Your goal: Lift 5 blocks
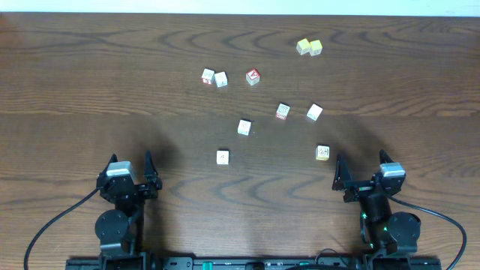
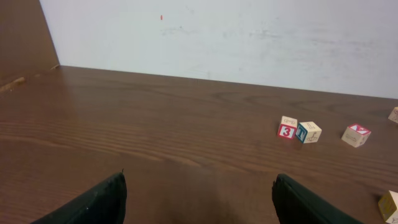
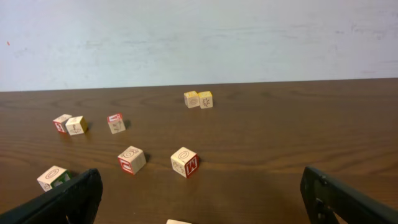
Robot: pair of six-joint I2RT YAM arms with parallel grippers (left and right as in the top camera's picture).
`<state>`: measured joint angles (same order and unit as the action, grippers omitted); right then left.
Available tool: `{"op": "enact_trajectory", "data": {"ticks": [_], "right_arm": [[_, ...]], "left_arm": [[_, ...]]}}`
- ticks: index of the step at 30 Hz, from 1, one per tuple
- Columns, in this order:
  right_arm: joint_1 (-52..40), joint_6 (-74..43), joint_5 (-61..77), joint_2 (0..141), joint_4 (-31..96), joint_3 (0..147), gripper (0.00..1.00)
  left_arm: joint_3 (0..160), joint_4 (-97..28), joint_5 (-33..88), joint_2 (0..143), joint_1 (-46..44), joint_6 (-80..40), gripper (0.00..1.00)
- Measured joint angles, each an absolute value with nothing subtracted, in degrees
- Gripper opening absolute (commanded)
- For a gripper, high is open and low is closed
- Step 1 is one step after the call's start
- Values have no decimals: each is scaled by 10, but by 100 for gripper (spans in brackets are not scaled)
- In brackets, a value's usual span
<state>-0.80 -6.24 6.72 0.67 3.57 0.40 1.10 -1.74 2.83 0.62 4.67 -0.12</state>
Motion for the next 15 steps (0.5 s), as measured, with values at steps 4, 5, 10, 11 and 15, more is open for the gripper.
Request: {"op": "enact_trajectory", "data": {"ticks": [4, 5, 10, 11, 15], "right_arm": [[-8, -62, 67, 7, 36, 4, 99], [-8, -62, 67, 7, 36, 4, 99], [-8, -62, 67, 7, 36, 4, 99], [-8, -62, 67, 7, 36, 4, 99], [-8, -62, 67, 7, 36, 4, 99]], "left_arm": [[11, -17, 28, 6, 47, -1, 75], [11, -17, 28, 6, 47, -1, 75], [11, -17, 28, 6, 47, -1, 75], [11, -17, 28, 6, 47, -1, 75], [11, -17, 28, 6, 47, -1, 75]]}}
